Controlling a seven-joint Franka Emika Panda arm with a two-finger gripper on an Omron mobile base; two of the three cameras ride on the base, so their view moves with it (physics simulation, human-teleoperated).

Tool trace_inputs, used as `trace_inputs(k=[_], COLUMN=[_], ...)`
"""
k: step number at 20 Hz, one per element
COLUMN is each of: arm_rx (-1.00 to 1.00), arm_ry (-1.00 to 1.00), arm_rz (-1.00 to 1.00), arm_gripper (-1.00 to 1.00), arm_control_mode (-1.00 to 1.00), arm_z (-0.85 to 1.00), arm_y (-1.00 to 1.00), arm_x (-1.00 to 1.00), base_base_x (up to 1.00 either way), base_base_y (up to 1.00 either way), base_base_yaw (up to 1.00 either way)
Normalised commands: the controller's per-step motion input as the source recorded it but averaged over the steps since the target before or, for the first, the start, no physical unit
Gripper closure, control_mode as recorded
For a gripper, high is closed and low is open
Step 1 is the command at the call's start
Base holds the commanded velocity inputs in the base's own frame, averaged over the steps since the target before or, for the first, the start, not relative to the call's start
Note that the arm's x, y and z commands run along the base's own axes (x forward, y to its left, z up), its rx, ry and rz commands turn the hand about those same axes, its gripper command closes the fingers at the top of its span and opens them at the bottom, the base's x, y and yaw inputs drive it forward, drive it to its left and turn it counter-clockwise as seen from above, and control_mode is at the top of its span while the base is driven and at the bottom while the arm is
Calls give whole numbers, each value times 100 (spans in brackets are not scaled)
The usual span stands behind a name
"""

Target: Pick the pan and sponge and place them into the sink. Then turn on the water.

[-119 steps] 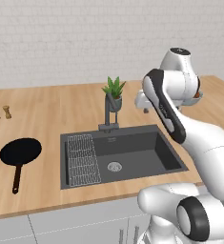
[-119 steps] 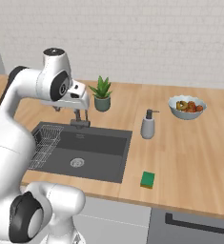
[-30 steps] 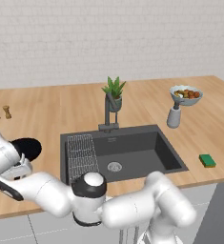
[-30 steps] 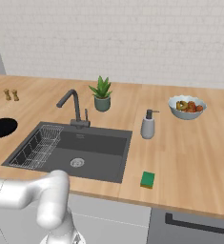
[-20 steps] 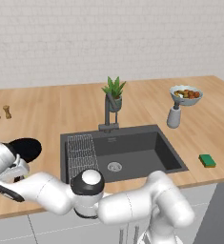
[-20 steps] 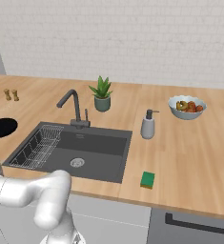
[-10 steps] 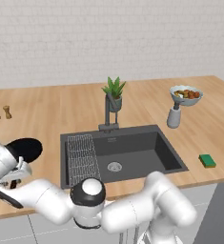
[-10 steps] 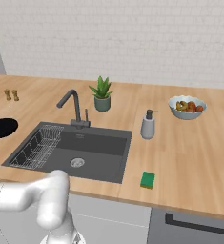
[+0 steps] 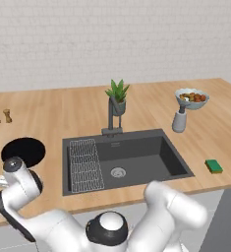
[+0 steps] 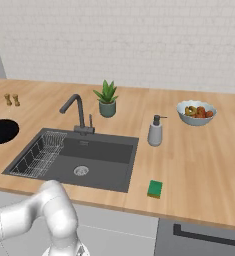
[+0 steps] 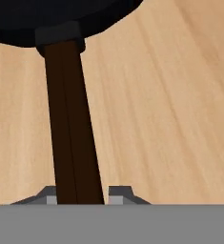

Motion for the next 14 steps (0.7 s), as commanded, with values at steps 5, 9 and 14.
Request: trace_inputs(k=[5, 9, 14], arm_rx=[4, 0, 1], arm_ry=[-3, 0, 15], arm_rz=[-10, -8, -7], arm_gripper=[100, 100, 100], arm_control_mode=[-100, -100, -100], arm_z=[-95, -58, 56], arm_y=[-81, -49, -40], arm_x=[-3, 0, -22], base_base_x=[0, 0, 0], base_base_y=[0, 0, 0], base_base_yaw=[0, 0, 0])
